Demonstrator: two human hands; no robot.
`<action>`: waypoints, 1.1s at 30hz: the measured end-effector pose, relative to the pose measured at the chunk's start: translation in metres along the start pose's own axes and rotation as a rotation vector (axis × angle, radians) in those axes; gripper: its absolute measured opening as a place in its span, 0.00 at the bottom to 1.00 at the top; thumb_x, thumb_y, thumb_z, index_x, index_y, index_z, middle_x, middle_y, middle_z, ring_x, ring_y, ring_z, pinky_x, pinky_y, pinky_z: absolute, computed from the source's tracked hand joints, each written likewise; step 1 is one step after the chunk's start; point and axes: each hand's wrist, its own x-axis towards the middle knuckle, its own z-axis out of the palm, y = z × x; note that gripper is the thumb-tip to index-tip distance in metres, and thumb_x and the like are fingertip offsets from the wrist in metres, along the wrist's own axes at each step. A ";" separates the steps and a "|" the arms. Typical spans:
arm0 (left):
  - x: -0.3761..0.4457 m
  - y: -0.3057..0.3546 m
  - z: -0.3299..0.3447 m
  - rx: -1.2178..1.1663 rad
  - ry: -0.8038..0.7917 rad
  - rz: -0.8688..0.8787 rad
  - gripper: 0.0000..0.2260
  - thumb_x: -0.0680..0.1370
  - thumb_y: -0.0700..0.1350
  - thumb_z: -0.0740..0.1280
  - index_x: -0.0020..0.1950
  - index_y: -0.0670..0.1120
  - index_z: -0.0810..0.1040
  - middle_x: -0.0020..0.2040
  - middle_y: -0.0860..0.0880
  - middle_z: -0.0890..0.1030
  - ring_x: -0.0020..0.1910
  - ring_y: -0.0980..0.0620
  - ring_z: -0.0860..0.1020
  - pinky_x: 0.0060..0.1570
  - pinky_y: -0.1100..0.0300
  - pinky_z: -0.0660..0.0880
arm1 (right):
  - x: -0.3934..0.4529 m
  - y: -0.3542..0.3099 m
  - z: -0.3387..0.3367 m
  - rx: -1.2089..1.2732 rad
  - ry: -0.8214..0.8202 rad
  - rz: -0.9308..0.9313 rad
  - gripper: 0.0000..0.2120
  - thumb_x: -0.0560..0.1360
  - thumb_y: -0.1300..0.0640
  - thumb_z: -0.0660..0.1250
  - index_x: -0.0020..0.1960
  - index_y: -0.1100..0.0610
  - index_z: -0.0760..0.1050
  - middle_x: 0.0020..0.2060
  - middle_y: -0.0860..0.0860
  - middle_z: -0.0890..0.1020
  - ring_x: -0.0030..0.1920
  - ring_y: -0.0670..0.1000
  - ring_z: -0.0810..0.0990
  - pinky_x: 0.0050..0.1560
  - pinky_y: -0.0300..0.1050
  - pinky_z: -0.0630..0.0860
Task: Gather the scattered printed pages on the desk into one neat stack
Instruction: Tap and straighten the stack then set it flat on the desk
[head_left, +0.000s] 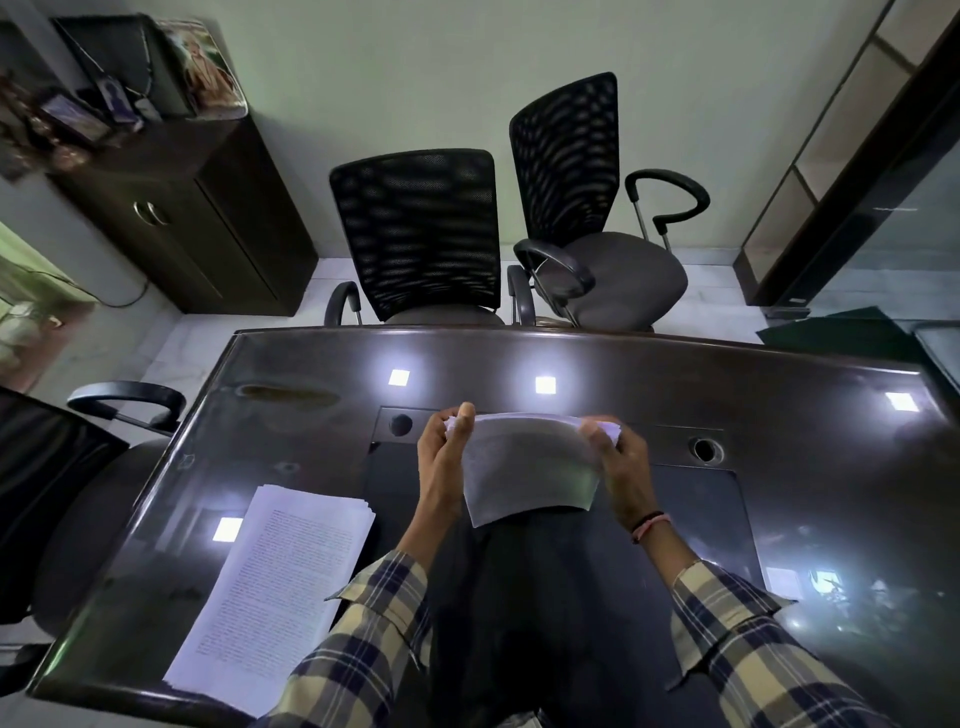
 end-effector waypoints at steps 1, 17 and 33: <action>0.001 0.001 0.003 0.012 0.030 0.003 0.12 0.79 0.49 0.73 0.46 0.41 0.77 0.39 0.53 0.76 0.38 0.60 0.75 0.41 0.69 0.74 | 0.003 -0.003 0.004 0.001 0.037 -0.038 0.18 0.76 0.44 0.67 0.47 0.60 0.84 0.40 0.50 0.82 0.42 0.46 0.77 0.44 0.41 0.74; 0.012 0.027 0.002 1.358 -0.241 0.863 0.15 0.77 0.60 0.71 0.56 0.51 0.82 0.49 0.52 0.85 0.50 0.47 0.81 0.55 0.47 0.71 | 0.008 0.008 -0.006 -0.423 -0.189 -0.175 0.17 0.77 0.68 0.71 0.54 0.46 0.82 0.44 0.38 0.85 0.46 0.41 0.83 0.47 0.45 0.80; 0.032 0.019 -0.042 0.345 -0.212 0.047 0.05 0.75 0.39 0.77 0.51 0.44 0.86 0.39 0.56 0.86 0.41 0.54 0.82 0.48 0.55 0.79 | 0.008 0.009 -0.087 -0.238 -0.227 0.064 0.05 0.73 0.65 0.76 0.48 0.59 0.86 0.42 0.49 0.87 0.44 0.42 0.81 0.45 0.39 0.78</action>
